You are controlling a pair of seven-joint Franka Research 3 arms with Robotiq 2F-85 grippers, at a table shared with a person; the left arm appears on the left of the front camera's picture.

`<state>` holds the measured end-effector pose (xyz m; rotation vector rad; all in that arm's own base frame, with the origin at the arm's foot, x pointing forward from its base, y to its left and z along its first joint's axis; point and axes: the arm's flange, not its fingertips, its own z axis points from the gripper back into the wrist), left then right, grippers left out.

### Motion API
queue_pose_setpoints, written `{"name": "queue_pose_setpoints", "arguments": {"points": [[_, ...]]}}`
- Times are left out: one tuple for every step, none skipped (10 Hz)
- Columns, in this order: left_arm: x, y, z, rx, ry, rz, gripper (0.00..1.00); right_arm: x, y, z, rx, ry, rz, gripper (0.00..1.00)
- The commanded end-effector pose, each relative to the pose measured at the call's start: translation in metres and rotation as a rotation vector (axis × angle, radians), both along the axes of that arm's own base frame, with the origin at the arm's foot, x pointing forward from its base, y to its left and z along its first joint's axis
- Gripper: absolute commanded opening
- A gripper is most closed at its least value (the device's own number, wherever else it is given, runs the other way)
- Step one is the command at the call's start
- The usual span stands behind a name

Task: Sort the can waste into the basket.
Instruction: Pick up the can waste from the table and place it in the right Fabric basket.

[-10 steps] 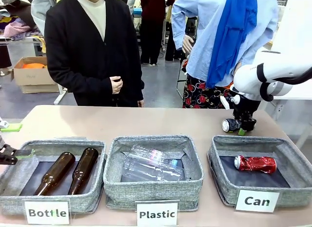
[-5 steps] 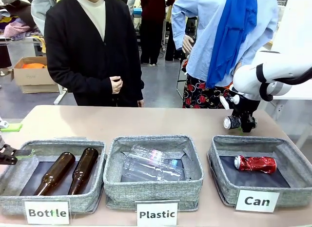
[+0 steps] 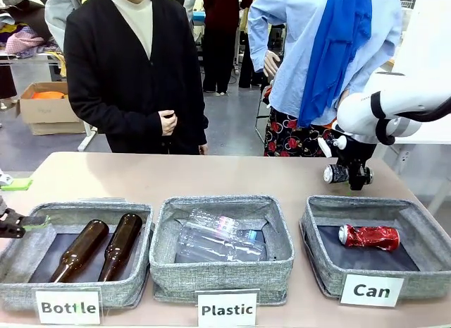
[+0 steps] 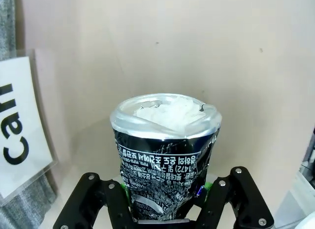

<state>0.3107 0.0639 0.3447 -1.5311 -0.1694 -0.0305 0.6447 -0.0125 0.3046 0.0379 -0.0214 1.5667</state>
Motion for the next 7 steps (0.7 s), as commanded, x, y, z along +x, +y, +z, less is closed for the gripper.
{"name": "queue_pose_setpoints", "arguments": {"points": [[-0.001, -0.001, 0.002, 0.000, 0.008, 0.009, 1.00, -0.006, 0.009, 0.031, -0.061, -0.019, -0.001, 0.00], [-0.001, -0.001, 0.002, 0.000, 0.008, 0.009, 1.00, -0.012, 0.014, 0.046, -0.069, -0.018, 0.013, 0.00], [-0.001, -0.001, 0.002, 0.000, 0.008, 0.009, 1.00, -0.022, 0.021, 0.064, -0.077, -0.020, 0.031, 0.00], [-0.001, -0.001, 0.002, 0.000, 0.008, 0.009, 1.00, -0.036, 0.026, 0.084, -0.085, -0.033, 0.032, 0.00], [-0.001, -0.001, 0.002, 0.000, 0.008, 0.009, 1.00, -0.053, 0.033, 0.101, -0.087, -0.049, 0.015, 0.00], [-0.001, -0.001, 0.002, 0.000, 0.008, 0.009, 1.00, -0.078, 0.040, 0.115, -0.066, -0.053, -0.018, 0.00], [-0.001, -0.001, 0.002, 0.000, 0.008, 0.009, 1.00, -0.103, 0.044, 0.124, -0.046, -0.057, -0.028, 0.00]]}}
